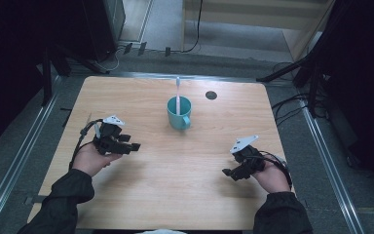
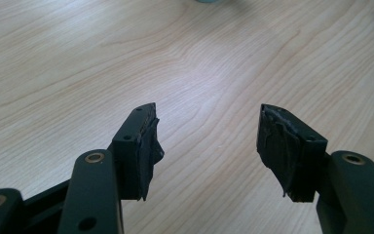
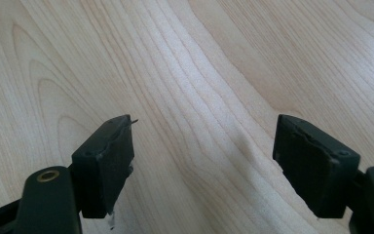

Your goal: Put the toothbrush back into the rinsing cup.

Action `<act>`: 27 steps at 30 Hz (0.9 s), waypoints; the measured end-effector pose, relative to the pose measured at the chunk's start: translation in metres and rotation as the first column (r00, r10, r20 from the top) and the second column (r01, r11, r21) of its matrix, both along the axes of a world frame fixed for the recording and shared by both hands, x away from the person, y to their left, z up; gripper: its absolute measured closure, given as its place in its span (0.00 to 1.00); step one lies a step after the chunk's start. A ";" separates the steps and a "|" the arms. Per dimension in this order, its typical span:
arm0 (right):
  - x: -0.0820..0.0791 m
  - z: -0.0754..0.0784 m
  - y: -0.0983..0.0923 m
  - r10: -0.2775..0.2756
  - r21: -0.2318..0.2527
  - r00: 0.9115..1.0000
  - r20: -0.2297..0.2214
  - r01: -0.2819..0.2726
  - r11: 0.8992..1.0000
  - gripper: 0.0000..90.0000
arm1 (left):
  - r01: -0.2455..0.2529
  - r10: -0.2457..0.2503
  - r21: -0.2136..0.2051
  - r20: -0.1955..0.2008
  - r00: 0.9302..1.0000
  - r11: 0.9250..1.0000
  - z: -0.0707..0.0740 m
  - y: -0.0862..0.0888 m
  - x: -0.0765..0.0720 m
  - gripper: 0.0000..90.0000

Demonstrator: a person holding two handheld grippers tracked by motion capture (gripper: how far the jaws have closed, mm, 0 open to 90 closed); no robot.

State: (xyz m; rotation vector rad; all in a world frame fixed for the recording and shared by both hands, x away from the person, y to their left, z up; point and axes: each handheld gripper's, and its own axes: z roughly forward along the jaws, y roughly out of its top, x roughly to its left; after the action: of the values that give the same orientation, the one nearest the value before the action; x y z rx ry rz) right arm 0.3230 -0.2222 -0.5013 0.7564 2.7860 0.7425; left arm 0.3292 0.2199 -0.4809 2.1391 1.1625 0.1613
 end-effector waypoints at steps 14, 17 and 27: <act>0.000 0.000 0.002 0.009 -0.001 1.000 -0.008 -0.009 1.000 0.26 | -0.007 0.008 0.020 -0.015 1.000 1.000 -0.004 0.003 0.001 0.44; 0.000 -0.001 0.002 0.015 0.000 1.000 -0.006 -0.015 1.000 0.26 | -0.009 0.009 0.020 -0.019 1.000 1.000 -0.004 0.004 0.001 0.44; 0.001 -0.001 0.003 0.017 0.001 1.000 -0.010 -0.017 1.000 0.26 | -0.028 0.028 0.014 -0.022 0.999 1.000 -0.005 0.008 0.001 0.43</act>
State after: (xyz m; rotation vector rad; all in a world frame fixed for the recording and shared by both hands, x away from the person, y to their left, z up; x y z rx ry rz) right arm 0.3241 -0.2189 -0.5019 0.7399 2.8044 0.7445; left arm 0.3306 0.2276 -0.4862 2.1427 1.2078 0.1585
